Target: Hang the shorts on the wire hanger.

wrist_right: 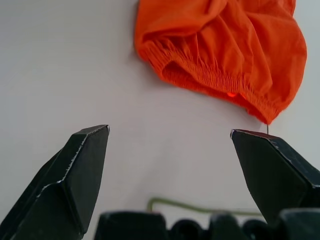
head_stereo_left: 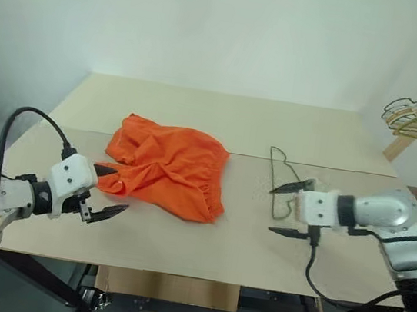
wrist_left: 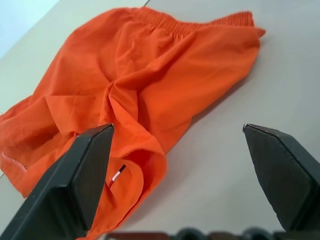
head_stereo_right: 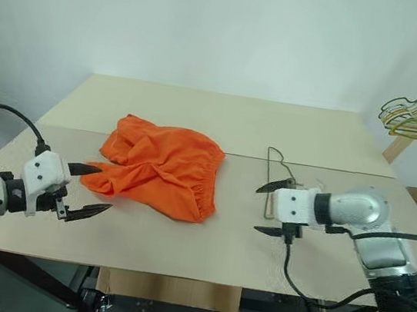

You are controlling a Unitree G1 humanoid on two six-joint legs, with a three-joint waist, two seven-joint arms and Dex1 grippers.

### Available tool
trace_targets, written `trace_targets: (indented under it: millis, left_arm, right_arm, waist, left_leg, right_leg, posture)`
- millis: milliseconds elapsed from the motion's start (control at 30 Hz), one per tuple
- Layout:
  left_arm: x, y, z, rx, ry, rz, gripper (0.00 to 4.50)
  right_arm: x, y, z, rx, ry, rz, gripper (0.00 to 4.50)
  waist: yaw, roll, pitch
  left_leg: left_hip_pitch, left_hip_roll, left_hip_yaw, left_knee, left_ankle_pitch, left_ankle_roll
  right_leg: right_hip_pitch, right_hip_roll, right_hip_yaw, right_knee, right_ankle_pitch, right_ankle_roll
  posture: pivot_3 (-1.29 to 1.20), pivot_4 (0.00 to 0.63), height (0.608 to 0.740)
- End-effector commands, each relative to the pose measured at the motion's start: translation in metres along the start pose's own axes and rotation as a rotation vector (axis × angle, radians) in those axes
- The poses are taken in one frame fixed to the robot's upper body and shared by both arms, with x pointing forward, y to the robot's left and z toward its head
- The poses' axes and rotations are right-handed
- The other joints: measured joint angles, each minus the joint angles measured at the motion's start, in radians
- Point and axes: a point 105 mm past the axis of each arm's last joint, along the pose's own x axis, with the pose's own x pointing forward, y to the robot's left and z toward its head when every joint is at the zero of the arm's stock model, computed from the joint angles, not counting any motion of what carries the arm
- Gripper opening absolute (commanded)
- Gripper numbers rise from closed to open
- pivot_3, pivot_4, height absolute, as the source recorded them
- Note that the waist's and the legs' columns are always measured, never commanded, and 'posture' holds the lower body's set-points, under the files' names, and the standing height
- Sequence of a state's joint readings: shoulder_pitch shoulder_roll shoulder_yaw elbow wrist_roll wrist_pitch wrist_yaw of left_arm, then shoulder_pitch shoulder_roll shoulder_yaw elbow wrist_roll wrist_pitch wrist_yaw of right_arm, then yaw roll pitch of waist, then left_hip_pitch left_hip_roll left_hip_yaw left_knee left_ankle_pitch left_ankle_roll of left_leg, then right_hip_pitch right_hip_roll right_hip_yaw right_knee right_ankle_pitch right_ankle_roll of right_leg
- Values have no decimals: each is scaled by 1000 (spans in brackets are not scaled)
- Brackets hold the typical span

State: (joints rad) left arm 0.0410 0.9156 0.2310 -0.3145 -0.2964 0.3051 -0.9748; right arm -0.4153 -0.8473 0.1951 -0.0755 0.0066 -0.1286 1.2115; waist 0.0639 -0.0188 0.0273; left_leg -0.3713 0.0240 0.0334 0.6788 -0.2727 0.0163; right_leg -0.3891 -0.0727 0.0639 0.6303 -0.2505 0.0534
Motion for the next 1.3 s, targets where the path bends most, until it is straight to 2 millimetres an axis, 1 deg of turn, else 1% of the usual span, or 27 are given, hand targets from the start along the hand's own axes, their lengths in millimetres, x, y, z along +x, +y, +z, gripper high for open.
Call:
trace_targets:
  millis: [33,200,233,333,433,533,667,733,833,867,967,1000,1033,1067,1133,1200,1300]
  left_arm:
    - [-3,3,0,41,16,3,4500]
    - [-5,2,-4,32,24,-3,4500]
    - [-5,2,-3,30,23,-1,4500]
    - [-4,2,-2,28,17,3,4500]
    - [-4,2,-1,27,13,7,4500]
    - [-5,0,0,19,11,15,4500]
    - [-7,-3,-1,9,13,25,4500]
    - [-8,-4,-1,5,14,31,4500]
    - [-10,-5,-1,0,15,38,4500]
    - [-10,-5,-1,0,16,40,4500]
    - [-11,-5,-1,0,17,51,4500]
    - [-10,-4,-1,2,20,59,4500]
    - [-10,-1,-2,7,29,70,4500]
    - [-10,2,-4,15,38,86,4500]
    - [-7,11,-7,15,62,127,4500]
    - [0,22,-11,4,85,169,4500]
    - [11,33,-15,-57,99,208,4500]
  right_arm:
    - [28,-3,13,-138,-5,-51,4485]
    - [61,-11,25,-338,-16,-96,4485]
    - [70,-13,25,-385,-8,-95,4485]
    - [87,-17,23,-459,2,-93,4485]
    - [98,-19,21,-515,-2,-95,4485]
    - [109,-17,22,-562,-23,-77,4485]
    - [119,-17,18,-608,-20,-60,4485]
    - [121,-17,18,-603,-31,-55,4485]
    - [124,-14,15,-617,-33,-29,3890]
    - [124,-14,14,-620,-31,-25,3575]
    - [126,-13,14,-621,-42,-23,2421]
    - [126,-12,15,-622,-46,-23,2109]
    - [126,-12,14,-624,-48,-21,1685]
    - [126,-12,14,-624,-47,-20,1382]
    - [125,-11,11,-621,-43,-18,615]
    - [125,-12,10,-614,-39,-20,17]
    - [125,-11,9,-602,-40,-24,17]
  waist:
    - [-8,0,0]
    - [-21,0,0]
    - [-25,0,0]
    - [-28,0,0]
    - [-25,0,0]
    - [-24,0,0]
    - [-26,0,0]
    - [-26,0,0]
    - [-25,0,0]
    - [-25,0,0]
    - [-25,0,0]
    - [-25,0,0]
    - [-24,0,0]
    - [-24,0,0]
    - [-24,0,0]
    - [-21,0,0]
    - [-19,0,0]
  left_leg:
    - [0,0,0,0,0,0]
    - [0,0,1,0,0,0]
    - [0,0,1,0,0,-1]
    - [1,0,1,0,1,-1]
    - [1,1,1,-1,1,-1]
    - [1,1,1,-1,1,-1]
    - [1,1,1,-1,1,-1]
    - [1,2,1,-1,1,-2]
    - [2,3,1,-1,1,-2]
    - [2,4,1,-1,1,-2]
    - [2,5,1,-1,1,-2]
    - [2,6,1,-1,1,-2]
    - [2,6,1,-1,1,-2]
    - [2,7,1,-1,1,-2]
    - [3,8,1,-1,1,-2]
    - [3,8,1,-1,1,-2]
    - [4,8,0,-1,1,-2]
  right_leg:
    - [0,0,0,0,0,0]
    - [-1,0,0,1,0,0]
    - [-1,0,0,1,0,0]
    - [-1,0,0,2,0,0]
    - [-1,1,0,2,0,-1]
    - [-1,1,0,2,0,-1]
    - [-1,1,0,2,0,-1]
    - [-1,1,0,3,0,-2]
    - [-1,2,0,3,0,-2]
    - [-1,3,0,3,0,-3]
    - [-1,4,0,3,0,-4]
    - [-1,5,0,4,0,-4]
    - [-1,6,0,4,0,-5]
    - [-1,6,0,4,0,-5]
    - [-1,7,0,4,0,-6]
    - [-1,7,0,5,0,-6]
    - [-1,8,0,7,0,-7]
  posture:
    - [115,0,740]
    - [107,0,740]
    - [111,0,740]
    - [119,0,740]
    - [131,0,740]
    - [141,0,740]
    - [154,0,740]
    - [160,0,740]
    - [165,0,740]
    - [167,0,740]
    - [172,0,740]
    - [173,0,740]
    - [173,0,740]
    - [171,0,740]
    - [171,0,740]
    - [170,0,740]
    - [163,0,740]
